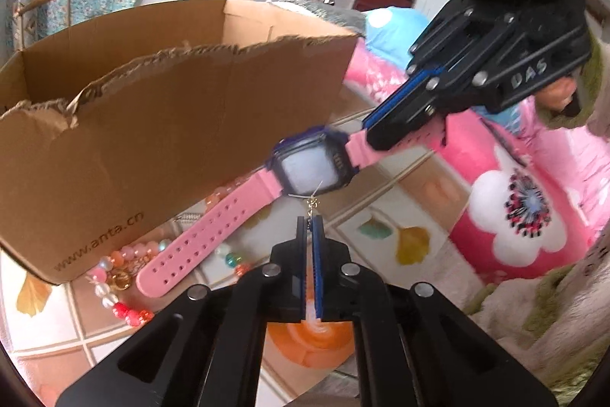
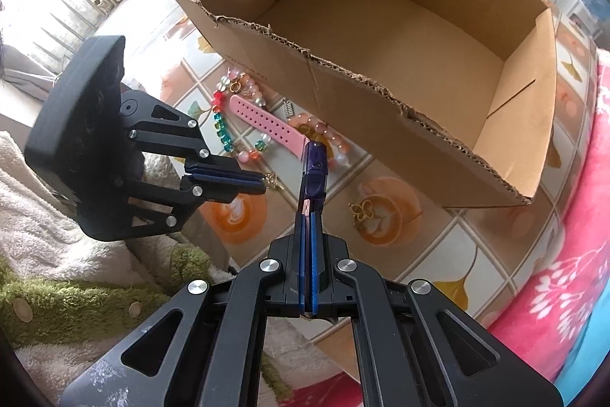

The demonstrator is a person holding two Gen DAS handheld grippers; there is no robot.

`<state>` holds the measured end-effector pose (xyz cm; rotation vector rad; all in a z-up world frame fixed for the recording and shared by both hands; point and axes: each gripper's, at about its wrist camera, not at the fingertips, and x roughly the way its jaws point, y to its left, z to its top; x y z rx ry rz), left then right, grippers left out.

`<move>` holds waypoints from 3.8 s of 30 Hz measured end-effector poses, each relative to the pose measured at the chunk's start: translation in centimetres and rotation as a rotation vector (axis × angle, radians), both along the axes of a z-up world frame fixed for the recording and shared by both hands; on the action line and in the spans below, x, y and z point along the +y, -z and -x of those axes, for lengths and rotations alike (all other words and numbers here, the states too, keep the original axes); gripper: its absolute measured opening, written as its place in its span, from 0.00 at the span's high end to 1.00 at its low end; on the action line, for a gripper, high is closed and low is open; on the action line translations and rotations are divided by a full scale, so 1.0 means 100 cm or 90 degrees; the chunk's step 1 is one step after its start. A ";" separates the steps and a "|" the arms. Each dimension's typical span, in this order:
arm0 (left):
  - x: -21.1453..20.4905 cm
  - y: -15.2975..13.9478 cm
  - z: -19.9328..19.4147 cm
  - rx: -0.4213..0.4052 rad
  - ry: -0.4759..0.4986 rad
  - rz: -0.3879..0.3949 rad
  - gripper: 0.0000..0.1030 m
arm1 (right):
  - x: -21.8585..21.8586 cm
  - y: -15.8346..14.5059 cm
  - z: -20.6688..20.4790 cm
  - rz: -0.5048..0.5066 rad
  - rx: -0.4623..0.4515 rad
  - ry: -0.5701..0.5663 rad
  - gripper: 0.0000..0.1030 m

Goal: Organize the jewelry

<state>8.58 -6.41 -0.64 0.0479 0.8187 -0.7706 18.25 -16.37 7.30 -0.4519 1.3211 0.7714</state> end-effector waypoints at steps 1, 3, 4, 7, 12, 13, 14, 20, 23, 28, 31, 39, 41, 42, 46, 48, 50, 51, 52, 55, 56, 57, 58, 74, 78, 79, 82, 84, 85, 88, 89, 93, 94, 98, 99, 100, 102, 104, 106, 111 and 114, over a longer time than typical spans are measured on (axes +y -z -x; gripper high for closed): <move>0.000 0.001 0.000 0.005 0.003 0.000 0.94 | 0.001 -0.001 0.000 0.004 -0.007 -0.002 1.00; 0.002 0.002 0.002 0.007 0.000 -0.004 0.78 | 0.003 -0.002 0.001 0.012 -0.021 -0.008 1.00; 0.003 0.001 0.004 0.002 0.000 -0.006 0.64 | 0.003 -0.002 0.002 0.013 -0.023 -0.010 1.00; 0.005 -0.004 0.010 -0.023 0.005 -0.009 0.46 | 0.006 -0.005 0.003 0.022 -0.042 -0.019 1.00; 0.013 -0.007 0.008 -0.064 -0.040 -0.049 0.46 | 0.014 -0.016 0.006 0.041 -0.091 -0.048 1.00; 0.013 -0.006 0.007 -0.078 -0.054 -0.071 0.46 | 0.016 -0.019 0.007 0.044 -0.102 -0.053 1.00; 0.012 -0.004 0.005 -0.094 -0.066 -0.097 0.46 | 0.018 -0.024 0.008 0.045 -0.116 -0.058 1.00; 0.002 0.004 -0.005 -0.167 -0.069 -0.186 0.46 | 0.037 -0.044 0.026 0.093 -0.195 -0.130 1.00; -0.005 0.009 -0.009 -0.189 -0.059 -0.219 0.46 | 0.050 -0.050 0.041 0.128 -0.247 -0.180 1.00; -0.007 0.012 -0.009 -0.210 -0.054 -0.246 0.56 | 0.062 -0.067 0.066 0.160 -0.322 -0.240 1.00; -0.001 0.008 -0.009 -0.209 -0.077 -0.243 0.81 | 0.059 -0.078 0.079 0.177 -0.371 -0.250 1.00; 0.027 -0.042 0.003 -0.245 -0.133 -0.222 0.97 | 0.052 -0.099 0.082 0.171 -0.467 -0.237 1.00; 0.032 -0.060 0.001 -0.274 -0.144 -0.239 0.97 | 0.053 -0.107 0.076 0.156 -0.498 -0.237 1.00; 0.037 -0.072 -0.004 -0.290 -0.149 -0.246 0.97 | 0.052 -0.112 0.070 0.140 -0.507 -0.235 1.00; 0.048 -0.100 -0.024 -0.330 -0.160 -0.285 0.97 | 0.054 -0.121 0.024 0.096 -0.534 -0.228 1.00; 0.054 -0.107 -0.051 -0.317 -0.149 -0.303 0.97 | 0.053 -0.117 -0.008 0.070 -0.502 -0.215 1.00; 0.057 -0.104 -0.084 -0.294 -0.136 -0.340 0.97 | 0.053 -0.107 -0.046 0.040 -0.442 -0.190 1.00; 0.057 -0.101 -0.099 -0.283 -0.127 -0.361 0.97 | 0.053 -0.100 -0.064 0.030 -0.416 -0.183 1.00; 0.055 -0.097 -0.111 -0.280 -0.120 -0.386 0.97 | 0.052 -0.090 -0.085 0.020 -0.393 -0.179 0.99; 0.050 -0.085 -0.143 -0.284 -0.087 -0.465 0.97 | 0.050 -0.072 -0.120 0.008 -0.367 -0.183 0.99; 0.048 -0.080 -0.153 -0.289 -0.079 -0.490 0.97 | 0.051 -0.065 -0.133 0.005 -0.371 -0.196 0.99; 0.044 -0.074 -0.163 -0.295 -0.067 -0.521 0.97 | 0.051 -0.059 -0.143 0.002 -0.374 -0.204 0.99; 0.042 -0.068 -0.170 -0.307 -0.055 -0.547 0.97 | 0.052 -0.054 -0.151 0.001 -0.374 -0.209 0.99; 0.029 0.051 -0.166 -0.537 0.244 -0.961 0.93 | 0.003 -0.036 -0.178 -0.094 -0.314 -0.218 0.93; 0.034 0.051 -0.167 -0.487 0.268 -0.986 0.78 | -0.015 -0.039 -0.181 -0.136 -0.308 -0.168 0.87; 0.035 0.048 -0.168 -0.475 0.270 -0.987 0.61 | -0.019 -0.040 -0.182 -0.143 -0.306 -0.157 0.84; 0.030 0.034 -0.167 -0.442 0.272 -0.972 0.32 | -0.027 -0.042 -0.180 -0.154 -0.305 -0.122 0.79; 0.031 0.025 -0.172 -0.422 0.253 -0.964 0.31 | -0.033 -0.043 -0.180 -0.167 -0.301 -0.101 0.77; 0.033 0.021 -0.176 -0.419 0.235 -0.967 0.30 | -0.035 -0.043 -0.179 -0.170 -0.300 -0.093 0.75; 0.041 0.007 -0.188 -0.393 0.177 -0.954 0.29 | -0.046 -0.044 -0.177 -0.190 -0.288 -0.059 0.70; 0.045 0.000 -0.195 -0.377 0.152 -0.943 0.28 | -0.051 -0.045 -0.176 -0.199 -0.281 -0.041 0.69; 0.060 -0.033 -0.203 -0.316 0.054 -0.877 0.27 | -0.070 -0.047 -0.181 -0.236 -0.243 0.040 0.67; 0.064 -0.041 -0.204 -0.303 0.035 -0.856 0.27 | -0.074 -0.048 -0.181 -0.244 -0.234 0.055 0.67; 0.080 -0.077 -0.206 -0.258 -0.062 -0.774 0.27 | -0.087 -0.052 -0.181 -0.286 -0.182 0.127 0.67; 0.083 -0.083 -0.207 -0.246 -0.083 -0.752 0.27 | -0.089 -0.054 -0.179 -0.288 -0.179 0.139 0.66; 0.090 -0.094 -0.210 -0.231 -0.110 -0.720 0.27 | -0.090 -0.056 -0.177 -0.291 -0.172 0.147 0.61; 0.100 -0.115 -0.205 -0.204 -0.169 -0.649 0.26 | -0.093 -0.061 -0.168 -0.299 -0.162 0.170 0.50; 0.114 -0.142 -0.196 -0.166 -0.237 -0.536 0.21 | -0.095 -0.068 -0.155 -0.304 -0.162 0.188 0.38; 0.118 -0.152 -0.175 -0.139 -0.285 -0.444 0.18 | -0.099 -0.075 -0.139 -0.317 -0.171 0.208 0.34; 0.131 -0.173 -0.100 -0.130 -0.334 -0.225 0.12 | -0.111 -0.091 -0.063 -0.351 -0.271 0.259 0.19; 0.129 -0.156 -0.043 -0.142 -0.347 -0.153 0.06 | -0.117 -0.082 -0.011 -0.345 -0.331 0.305 0.09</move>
